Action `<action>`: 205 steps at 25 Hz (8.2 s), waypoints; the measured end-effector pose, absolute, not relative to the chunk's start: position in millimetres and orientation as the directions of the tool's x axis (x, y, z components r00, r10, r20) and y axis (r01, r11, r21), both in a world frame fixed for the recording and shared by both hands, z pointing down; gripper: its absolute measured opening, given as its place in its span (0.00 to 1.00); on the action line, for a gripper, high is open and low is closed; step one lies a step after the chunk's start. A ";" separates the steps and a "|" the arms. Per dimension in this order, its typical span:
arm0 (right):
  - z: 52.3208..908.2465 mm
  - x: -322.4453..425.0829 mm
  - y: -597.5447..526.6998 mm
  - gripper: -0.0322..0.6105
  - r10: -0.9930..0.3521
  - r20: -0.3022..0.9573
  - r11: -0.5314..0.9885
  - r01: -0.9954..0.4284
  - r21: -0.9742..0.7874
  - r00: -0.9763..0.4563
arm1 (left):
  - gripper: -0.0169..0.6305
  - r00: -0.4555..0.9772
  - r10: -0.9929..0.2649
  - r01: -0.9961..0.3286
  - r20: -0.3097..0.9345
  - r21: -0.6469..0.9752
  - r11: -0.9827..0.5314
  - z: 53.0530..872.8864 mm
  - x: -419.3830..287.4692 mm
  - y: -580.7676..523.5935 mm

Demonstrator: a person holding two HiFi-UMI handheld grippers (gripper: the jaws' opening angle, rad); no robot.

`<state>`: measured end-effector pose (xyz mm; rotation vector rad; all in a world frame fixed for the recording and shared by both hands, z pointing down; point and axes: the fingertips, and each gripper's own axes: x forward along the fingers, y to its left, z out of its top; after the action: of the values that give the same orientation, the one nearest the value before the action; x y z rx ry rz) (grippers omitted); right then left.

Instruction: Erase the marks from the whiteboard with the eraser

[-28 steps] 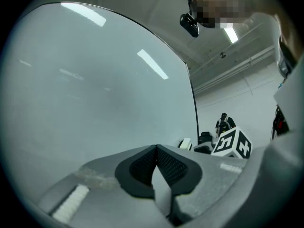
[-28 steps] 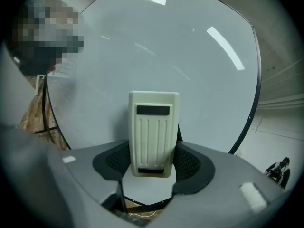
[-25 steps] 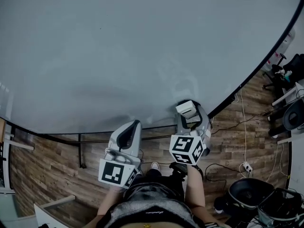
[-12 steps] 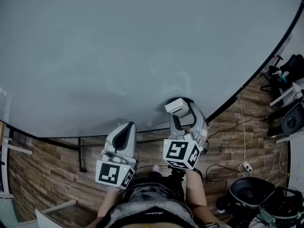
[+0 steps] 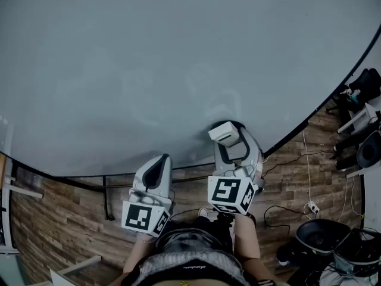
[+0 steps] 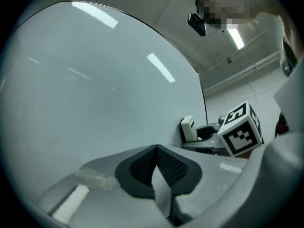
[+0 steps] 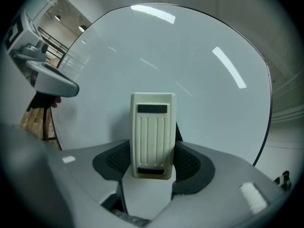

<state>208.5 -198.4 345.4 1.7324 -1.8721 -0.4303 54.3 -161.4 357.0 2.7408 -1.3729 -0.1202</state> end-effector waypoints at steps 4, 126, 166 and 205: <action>331.3 175.3 -198.7 0.46 -0.989 0.141 0.119 -0.812 0.571 -0.046 | 0.03 0.604 -0.795 -0.786 -0.048 0.124 -0.605 357.3 29.0 -162.1; 318.4 253.9 -185.2 0.46 -0.997 0.038 0.072 -0.829 0.555 -0.061 | 0.03 0.456 -0.890 -0.881 -0.001 0.138 -0.452 378.4 53.1 -124.6; 348.9 70.3 -185.7 0.46 -0.983 0.183 0.130 -0.794 0.594 -0.024 | 0.03 0.579 -0.815 -0.806 0.021 0.164 -0.568 391.9 -117.7 -141.9; 342.4 -159.8 -184.7 0.46 -0.939 0.132 0.336 -0.772 0.540 -0.317 | 0.03 0.452 -0.891 -0.882 0.038 0.168 -0.441 409.3 -288.2 -112.0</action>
<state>-159.8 -184.7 342.4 1.5036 -2.1838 -0.5357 -288.2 -112.0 409.3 2.5344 -1.5610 -0.0839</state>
